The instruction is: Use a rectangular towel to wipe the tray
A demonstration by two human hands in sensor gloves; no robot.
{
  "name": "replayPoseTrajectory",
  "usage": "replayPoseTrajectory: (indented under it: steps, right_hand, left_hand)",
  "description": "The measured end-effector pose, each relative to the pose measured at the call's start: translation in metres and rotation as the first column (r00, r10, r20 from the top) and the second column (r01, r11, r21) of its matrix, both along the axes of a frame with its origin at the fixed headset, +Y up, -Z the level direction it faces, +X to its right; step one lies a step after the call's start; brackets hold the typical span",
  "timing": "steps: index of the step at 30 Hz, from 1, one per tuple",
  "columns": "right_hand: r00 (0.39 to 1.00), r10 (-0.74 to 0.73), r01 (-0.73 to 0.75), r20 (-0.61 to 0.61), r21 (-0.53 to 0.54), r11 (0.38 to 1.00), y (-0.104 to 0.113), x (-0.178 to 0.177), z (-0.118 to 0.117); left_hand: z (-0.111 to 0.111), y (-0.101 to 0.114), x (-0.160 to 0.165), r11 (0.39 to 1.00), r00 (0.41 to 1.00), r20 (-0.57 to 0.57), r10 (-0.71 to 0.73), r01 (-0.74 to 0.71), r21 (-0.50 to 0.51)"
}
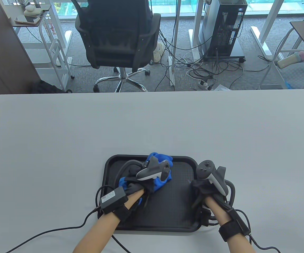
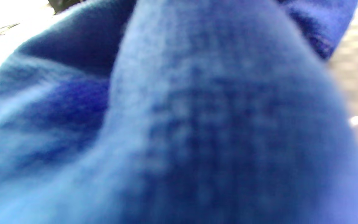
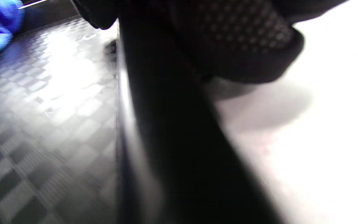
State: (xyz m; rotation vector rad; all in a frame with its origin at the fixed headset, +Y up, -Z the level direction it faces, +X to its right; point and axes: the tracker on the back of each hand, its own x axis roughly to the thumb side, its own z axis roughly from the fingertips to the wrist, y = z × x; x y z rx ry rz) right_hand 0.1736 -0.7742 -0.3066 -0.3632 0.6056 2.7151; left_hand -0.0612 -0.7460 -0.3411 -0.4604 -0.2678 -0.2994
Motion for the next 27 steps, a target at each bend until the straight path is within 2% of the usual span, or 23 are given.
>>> replayPoseTrajectory:
  steps: [6,9,12,18,22,24,27]
  right_hand:
    - [1.0,-0.004,0.004,0.001,-0.001,1.0,0.0,0.0,0.0]
    - [1.0,-0.007,0.007,0.002,0.0,1.0,0.0,0.0,0.0]
    - [1.0,-0.017,0.017,0.0,-0.004,1.0,-0.001,-0.001,0.0]
    - [1.0,-0.002,0.002,-0.001,-0.003,1.0,-0.001,-0.002,0.0]
    - [1.0,-0.012,0.012,0.0,-0.006,1.0,-0.001,-0.001,0.0]
    - [1.0,-0.016,0.016,-0.001,-0.007,1.0,-0.001,-0.001,0.0]
    - [1.0,-0.016,0.016,-0.002,-0.009,1.0,-0.001,-0.001,0.0]
  left_hand:
    - [-0.008,0.0,-0.063,1.0,0.986,-0.168,0.013,-0.014,-0.006]
    - [-0.008,0.001,-0.085,1.0,0.975,-0.221,0.002,-0.007,-0.018]
    - [-0.008,0.002,-0.093,0.997,0.967,-0.249,0.056,-0.066,-0.034]
    - [-0.005,0.003,-0.087,1.0,0.981,-0.196,0.012,-0.013,-0.005]
    - [0.002,0.015,-0.1,0.977,0.955,-0.21,0.211,-0.213,0.009]
    - [0.006,0.03,-0.11,0.957,0.932,-0.219,0.289,-0.287,0.041]
    - [0.011,0.062,-0.13,0.899,0.868,-0.234,0.438,-0.416,0.14]
